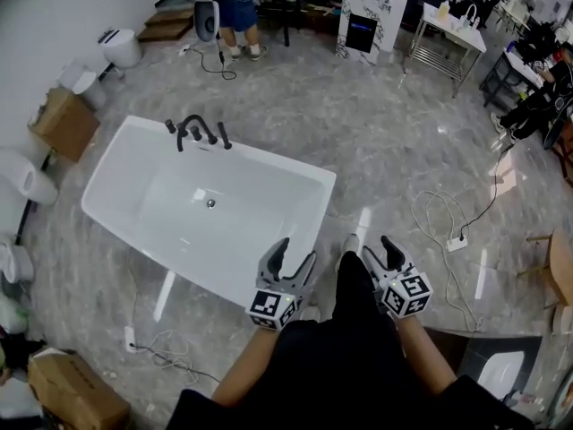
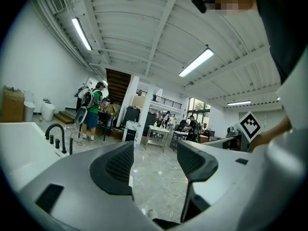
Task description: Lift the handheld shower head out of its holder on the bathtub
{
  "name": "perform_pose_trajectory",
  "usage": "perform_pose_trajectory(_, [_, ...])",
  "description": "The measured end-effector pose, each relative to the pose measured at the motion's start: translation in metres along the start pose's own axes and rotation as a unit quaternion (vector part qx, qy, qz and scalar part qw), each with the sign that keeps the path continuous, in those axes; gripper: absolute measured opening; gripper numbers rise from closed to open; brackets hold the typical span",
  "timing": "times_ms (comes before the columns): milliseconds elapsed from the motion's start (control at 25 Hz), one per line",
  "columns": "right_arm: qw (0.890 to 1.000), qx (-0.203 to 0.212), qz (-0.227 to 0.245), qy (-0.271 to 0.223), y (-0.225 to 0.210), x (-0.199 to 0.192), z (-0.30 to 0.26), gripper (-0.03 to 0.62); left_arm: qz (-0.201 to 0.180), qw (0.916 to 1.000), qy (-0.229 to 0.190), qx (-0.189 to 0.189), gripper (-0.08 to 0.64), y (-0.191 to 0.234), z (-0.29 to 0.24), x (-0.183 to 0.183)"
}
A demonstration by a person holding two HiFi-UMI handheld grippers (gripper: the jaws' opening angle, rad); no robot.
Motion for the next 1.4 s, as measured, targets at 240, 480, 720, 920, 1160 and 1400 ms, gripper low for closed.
perform_pose_trajectory(240, [0.999,0.034,-0.013,0.001,-0.043,0.009,-0.068,0.209,-0.003,0.9994,0.0,0.035,0.258,0.026,-0.044,0.0])
perform_pose_trajectory(480, [0.996,0.083,-0.004,0.02,-0.094,0.041,-0.159,0.209,0.016,0.9962,0.004,0.086,0.261,0.067,-0.11,0.014])
perform_pose_trajectory(720, [0.99,0.134,0.0,0.036,-0.141,0.078,-0.25,0.209,0.041,0.9897,-0.026,0.134,0.261,0.106,-0.18,0.033])
perform_pose_trajectory(920, [0.983,0.174,0.006,0.051,-0.165,0.1,-0.303,0.209,0.046,0.9836,-0.021,0.173,0.261,0.13,-0.226,0.043])
perform_pose_trajectory(1160, [0.975,0.213,0.004,0.068,-0.193,0.109,-0.348,0.209,0.043,0.9754,-0.015,0.216,0.259,0.145,-0.261,0.047])
perform_pose_trajectory(1400, [0.966,0.246,0.01,0.077,-0.22,0.12,-0.38,0.209,0.059,0.9634,-0.017,0.261,0.261,0.164,-0.281,0.042])
Point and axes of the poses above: the fingertips, and each gripper's own axes: z backward along the fingers, y to its left, x out of its top, the point moved 10 cm from there along z, backward along the fingers, and after that the axes turned 1 degree about x, right-handed, at the moved point
